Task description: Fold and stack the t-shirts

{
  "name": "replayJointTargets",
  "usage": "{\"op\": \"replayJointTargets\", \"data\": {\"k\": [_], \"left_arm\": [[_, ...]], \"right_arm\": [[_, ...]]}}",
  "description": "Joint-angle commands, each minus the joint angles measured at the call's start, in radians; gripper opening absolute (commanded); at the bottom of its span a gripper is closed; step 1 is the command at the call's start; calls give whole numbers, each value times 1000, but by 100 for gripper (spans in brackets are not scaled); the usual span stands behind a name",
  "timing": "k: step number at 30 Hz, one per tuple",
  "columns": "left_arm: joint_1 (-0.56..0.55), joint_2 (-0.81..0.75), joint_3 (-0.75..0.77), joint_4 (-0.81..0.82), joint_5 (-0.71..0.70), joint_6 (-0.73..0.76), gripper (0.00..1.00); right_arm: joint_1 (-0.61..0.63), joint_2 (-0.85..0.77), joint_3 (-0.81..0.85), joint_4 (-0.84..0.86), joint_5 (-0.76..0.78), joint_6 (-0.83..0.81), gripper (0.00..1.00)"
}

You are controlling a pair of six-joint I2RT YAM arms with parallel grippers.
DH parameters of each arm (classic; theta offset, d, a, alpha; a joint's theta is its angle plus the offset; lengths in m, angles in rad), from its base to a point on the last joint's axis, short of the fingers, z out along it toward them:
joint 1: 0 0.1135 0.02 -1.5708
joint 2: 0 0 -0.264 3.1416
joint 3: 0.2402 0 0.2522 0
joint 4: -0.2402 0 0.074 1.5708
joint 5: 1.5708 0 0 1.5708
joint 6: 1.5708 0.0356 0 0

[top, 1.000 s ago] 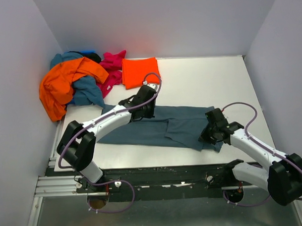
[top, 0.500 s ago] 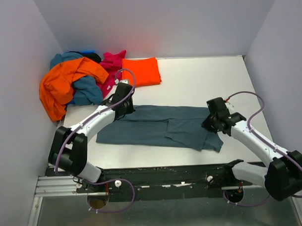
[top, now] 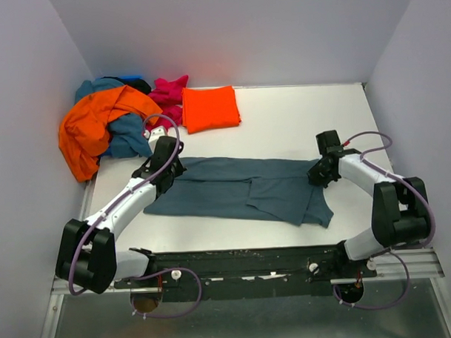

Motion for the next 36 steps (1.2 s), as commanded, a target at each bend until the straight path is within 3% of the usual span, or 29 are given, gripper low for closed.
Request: {"op": "replayJointTargets", "data": {"k": [1,9,14,15,20,22,28,33,36], "left_arm": [[12,-33,-26,41,-46,-31,0],[12,84,9,127,95,89,0],[10,158,67,148,255,153,0],[9,162,66,165,295,153,0],[-36,148,35,243,391,170,0],[-73,151,40,242,422,178,9],[-212,162,61,191,432,180,27],[-220,181,90,116,358,193,27],[-209,152,96,87,321,201,27]], "right_arm": [[-109,86,78,0,-14,-15,1],[-145,331,404,-49,-63,-89,1],[-142,260,406,-62,5,-139,1],[-140,230,377,-51,13,-161,3],[-140,72,212,-20,-19,-222,36],[-142,11,138,1,-59,-229,43],[-140,-63,3,90,-161,-262,43],[-140,4,9,141,-249,-255,40],[-140,63,33,138,-249,-249,30]]}}
